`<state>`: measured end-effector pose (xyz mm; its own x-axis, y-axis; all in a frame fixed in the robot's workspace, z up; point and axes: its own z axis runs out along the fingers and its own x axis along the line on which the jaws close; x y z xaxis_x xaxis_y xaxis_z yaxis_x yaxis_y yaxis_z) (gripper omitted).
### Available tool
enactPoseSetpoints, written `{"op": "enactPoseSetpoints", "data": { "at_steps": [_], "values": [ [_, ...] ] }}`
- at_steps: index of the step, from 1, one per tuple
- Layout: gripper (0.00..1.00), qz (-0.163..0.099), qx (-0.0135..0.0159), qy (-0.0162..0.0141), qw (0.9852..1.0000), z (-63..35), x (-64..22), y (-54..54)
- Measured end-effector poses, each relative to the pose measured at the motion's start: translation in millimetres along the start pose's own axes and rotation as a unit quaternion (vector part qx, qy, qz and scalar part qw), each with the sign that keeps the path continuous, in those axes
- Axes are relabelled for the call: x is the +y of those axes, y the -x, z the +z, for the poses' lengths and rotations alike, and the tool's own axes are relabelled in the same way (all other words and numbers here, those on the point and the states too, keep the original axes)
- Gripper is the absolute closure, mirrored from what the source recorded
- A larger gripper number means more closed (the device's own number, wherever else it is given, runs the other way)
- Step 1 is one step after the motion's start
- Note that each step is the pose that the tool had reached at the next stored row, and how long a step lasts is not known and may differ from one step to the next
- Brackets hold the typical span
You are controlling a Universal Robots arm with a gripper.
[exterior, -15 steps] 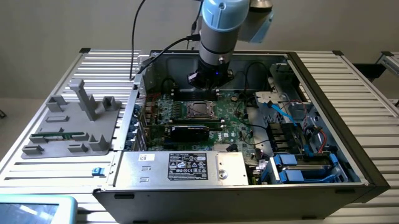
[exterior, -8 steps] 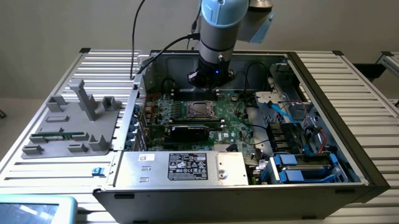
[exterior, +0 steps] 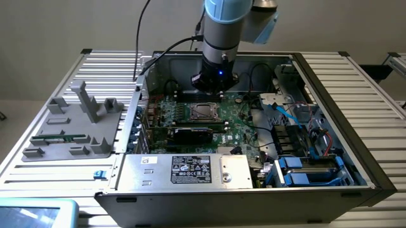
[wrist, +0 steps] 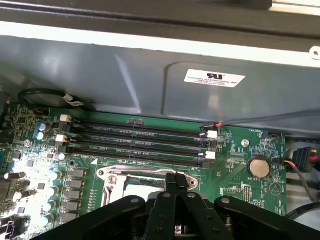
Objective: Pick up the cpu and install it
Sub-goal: 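Install the first cpu locking lever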
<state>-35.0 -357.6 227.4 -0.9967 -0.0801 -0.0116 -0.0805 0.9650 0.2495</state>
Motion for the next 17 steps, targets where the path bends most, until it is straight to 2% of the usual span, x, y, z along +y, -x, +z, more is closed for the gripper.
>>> {"op": "enactPoseSetpoints", "data": {
  "at_steps": [6, 10, 11, 12, 13, 17],
  "values": [
    [0.91, 0.009, 0.0083, -0.0347, 0.9993, -0.1, 0.0, 0.0],
    [0.91, 0.014, 0.0143, -0.0602, 0.998, -0.2, 0.0, 0.0],
    [0.91, 0.015, 0.0156, -0.0659, 0.9976, -0.3, 0.1, 0.0],
    [0.91, 0.016, 0.0165, -0.0703, 0.9973, -0.4, 0.1, 0.0],
    [0.91, 0.017, 0.0165, -0.0723, 0.9971, -0.3, 0.1, 0.1],
    [0.91, 0.018, 0.0165, -0.0725, 0.9971, -0.4, 0.0, 0.0]
  ]
}}
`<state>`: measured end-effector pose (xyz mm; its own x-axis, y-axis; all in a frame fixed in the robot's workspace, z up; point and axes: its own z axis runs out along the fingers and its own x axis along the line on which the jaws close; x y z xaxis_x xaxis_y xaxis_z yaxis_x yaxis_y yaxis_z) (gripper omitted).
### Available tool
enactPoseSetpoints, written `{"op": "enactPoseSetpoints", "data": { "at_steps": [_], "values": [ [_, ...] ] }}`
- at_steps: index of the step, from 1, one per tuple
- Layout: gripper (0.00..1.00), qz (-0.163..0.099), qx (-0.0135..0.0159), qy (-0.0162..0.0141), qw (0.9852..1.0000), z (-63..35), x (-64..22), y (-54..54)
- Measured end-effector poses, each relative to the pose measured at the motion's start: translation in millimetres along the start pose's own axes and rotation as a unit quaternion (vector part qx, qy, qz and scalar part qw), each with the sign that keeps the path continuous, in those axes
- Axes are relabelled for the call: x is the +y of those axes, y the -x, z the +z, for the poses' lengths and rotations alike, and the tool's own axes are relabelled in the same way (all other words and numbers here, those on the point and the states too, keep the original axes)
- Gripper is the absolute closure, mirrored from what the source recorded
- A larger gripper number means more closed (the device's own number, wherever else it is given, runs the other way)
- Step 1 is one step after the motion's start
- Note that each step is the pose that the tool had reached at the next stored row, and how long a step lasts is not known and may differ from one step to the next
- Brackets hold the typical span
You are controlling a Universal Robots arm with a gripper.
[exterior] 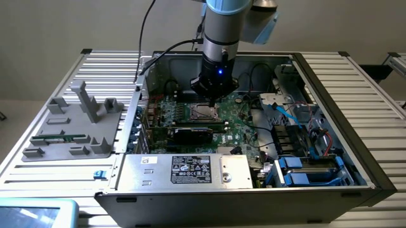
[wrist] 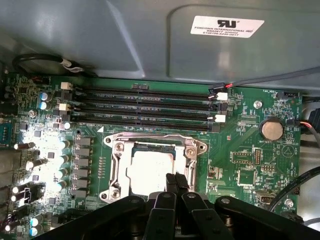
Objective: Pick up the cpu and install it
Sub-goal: 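Install the first cpu locking lever, then install the second cpu locking lever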
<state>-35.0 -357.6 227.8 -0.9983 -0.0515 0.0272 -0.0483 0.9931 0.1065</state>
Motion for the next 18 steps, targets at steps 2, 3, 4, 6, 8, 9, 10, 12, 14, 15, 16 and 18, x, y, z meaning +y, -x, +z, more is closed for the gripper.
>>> {"op": "enactPoseSetpoints", "data": {
  "at_steps": [2, 3, 4, 6, 8, 9, 10, 12, 14, 15, 16, 18],
  "values": [
    [0.91, 0.0, 0.0, 0.0, 1.0, 0.0, 0.0, 0.0],
    [0.91, 0.0, 0.0, 0.0, 1.0, 0.0, 0.0, 0.0],
    [0.91, 0.0, 0.0, 0.0, 1.0, 0.0, 0.0, 0.0],
    [0.91, 0.0, 0.0, 0.0, 1.0, 0.0, 0.0, 0.0],
    [0.91, 0.0, 0.0, 0.0, 1.0, 0.0, 0.0, 0.0],
    [0.91, 0.0, 0.0, 0.0, 1.0, 0.0, 0.0, 0.0],
    [0.91, 0.0, 0.0, 0.0, 1.0, 0.0, 0.0, 0.0],
    [0.91, 0.0, 0.0, 0.0, 1.0, 0.0, 0.0, 0.0],
    [0.91, 0.0, 0.0, -0.0001, 1.0, 0.0, 0.0, 0.0],
    [0.91, 0.0, 0.0, -0.0001, 1.0, 0.0, 0.0, 0.0],
    [0.91, 0.0, -0.0001, 0.002, 1.0, -0.1, -0.8, 0.0],
    [0.91, -0.001, -0.0014, 0.019, 0.9998, -0.3, -3.0, -0.1]
  ]
}}
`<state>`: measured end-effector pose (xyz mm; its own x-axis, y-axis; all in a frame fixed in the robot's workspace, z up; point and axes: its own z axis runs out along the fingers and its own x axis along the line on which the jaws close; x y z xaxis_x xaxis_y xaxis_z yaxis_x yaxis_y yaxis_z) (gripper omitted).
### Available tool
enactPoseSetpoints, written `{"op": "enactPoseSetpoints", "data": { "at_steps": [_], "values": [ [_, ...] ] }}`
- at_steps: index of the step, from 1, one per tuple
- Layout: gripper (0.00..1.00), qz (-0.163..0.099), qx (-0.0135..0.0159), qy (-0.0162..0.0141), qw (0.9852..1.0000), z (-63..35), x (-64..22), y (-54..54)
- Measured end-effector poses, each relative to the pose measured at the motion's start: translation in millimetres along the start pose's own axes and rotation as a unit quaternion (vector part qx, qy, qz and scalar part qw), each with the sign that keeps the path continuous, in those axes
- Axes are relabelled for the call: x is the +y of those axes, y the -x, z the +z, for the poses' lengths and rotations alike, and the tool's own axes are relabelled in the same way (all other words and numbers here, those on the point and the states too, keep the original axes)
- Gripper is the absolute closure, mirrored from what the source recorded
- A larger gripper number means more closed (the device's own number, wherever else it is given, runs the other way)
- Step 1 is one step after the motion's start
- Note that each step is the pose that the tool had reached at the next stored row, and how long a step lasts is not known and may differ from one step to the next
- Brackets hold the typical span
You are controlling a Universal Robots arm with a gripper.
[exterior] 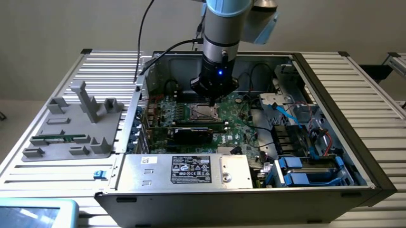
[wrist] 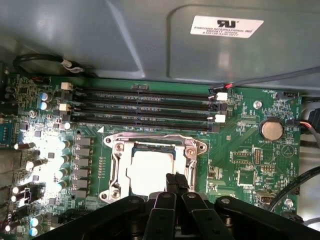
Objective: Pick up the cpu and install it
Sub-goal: 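Install the second cpu locking lever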
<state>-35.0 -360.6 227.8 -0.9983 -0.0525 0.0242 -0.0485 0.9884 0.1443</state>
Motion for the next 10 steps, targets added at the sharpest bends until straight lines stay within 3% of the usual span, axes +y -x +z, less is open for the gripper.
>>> {"op": "enactPoseSetpoints", "data": {
  "at_steps": [3, 4, 5, 10],
  "values": [
    [0.91, -0.001, -0.0044, 0.0269, 0.9996, -0.4, -3.1, -0.2],
    [0.91, -0.002, -0.0055, 0.034, 0.9994, -0.6, -4.5, -0.2],
    [0.91, -0.002, -0.0057, 0.037, 0.9993, -0.9, -6.3, -0.3],
    [0.91, -0.002, -0.0058, 0.0392, 0.9992, -2.9, -19.6, -1.0]
  ]
}}
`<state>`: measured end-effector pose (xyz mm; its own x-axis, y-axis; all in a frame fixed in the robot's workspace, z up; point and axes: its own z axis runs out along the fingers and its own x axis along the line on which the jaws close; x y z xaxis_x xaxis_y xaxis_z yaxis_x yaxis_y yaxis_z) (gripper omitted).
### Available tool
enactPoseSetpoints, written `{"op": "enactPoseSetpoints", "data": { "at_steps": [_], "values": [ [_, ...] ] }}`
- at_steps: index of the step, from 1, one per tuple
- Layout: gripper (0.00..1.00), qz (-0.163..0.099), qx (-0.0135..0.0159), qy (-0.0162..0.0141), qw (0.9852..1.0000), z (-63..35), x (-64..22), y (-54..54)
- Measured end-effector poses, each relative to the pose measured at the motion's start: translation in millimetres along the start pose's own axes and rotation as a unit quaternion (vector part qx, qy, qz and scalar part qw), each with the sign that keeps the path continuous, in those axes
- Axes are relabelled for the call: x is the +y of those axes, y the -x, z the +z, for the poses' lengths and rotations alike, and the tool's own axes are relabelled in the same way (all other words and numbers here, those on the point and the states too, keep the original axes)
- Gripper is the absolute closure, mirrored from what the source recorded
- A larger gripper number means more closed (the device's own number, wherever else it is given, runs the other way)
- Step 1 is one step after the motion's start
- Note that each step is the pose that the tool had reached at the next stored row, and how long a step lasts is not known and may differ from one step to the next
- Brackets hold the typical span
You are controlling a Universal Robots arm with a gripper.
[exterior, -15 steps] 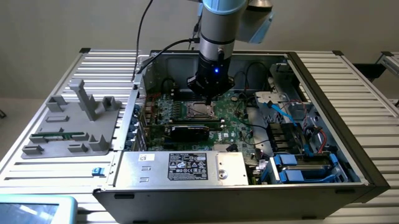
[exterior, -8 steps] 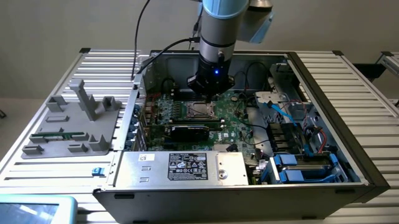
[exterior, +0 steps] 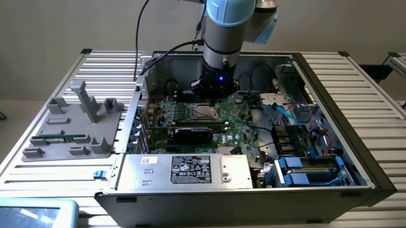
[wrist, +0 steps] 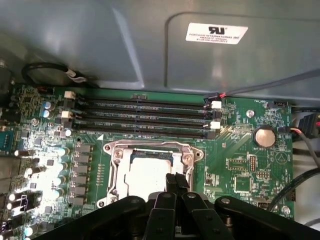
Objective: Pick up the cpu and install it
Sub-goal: 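Install the second cpu locking lever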
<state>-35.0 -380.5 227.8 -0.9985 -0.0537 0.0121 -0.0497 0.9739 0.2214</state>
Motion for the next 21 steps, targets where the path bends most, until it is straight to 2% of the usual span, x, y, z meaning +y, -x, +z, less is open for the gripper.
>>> {"op": "enactPoseSetpoints", "data": {
  "at_steps": [7, 8, 9, 11, 12, 13, 21],
  "values": [
    [0.91, 0.0, -0.0002, 0.0034, 1.0, -3.7, -16.4, -0.9],
    [0.91, 0.0, -0.0004, 0.005, 1.0, -4.2, -18.2, -1.0],
    [0.91, 0.0, -0.0006, 0.0097, 1.0, -4.5, -19.7, -1.1],
    [0.91, 0.0, -0.0022, 0.0241, 0.9997, -5.0, -21.7, -1.2],
    [0.91, -0.001, -0.0025, 0.0285, 0.9996, -5.2, -23.0, -1.3],
    [0.91, -0.001, -0.0026, 0.0294, 0.9996, -5.7, -24.9, -1.4],
    [0.91, 0.002, -0.0031, 0.0295, 0.9996, -8.2, -37.2, -2.1]
  ]
}}
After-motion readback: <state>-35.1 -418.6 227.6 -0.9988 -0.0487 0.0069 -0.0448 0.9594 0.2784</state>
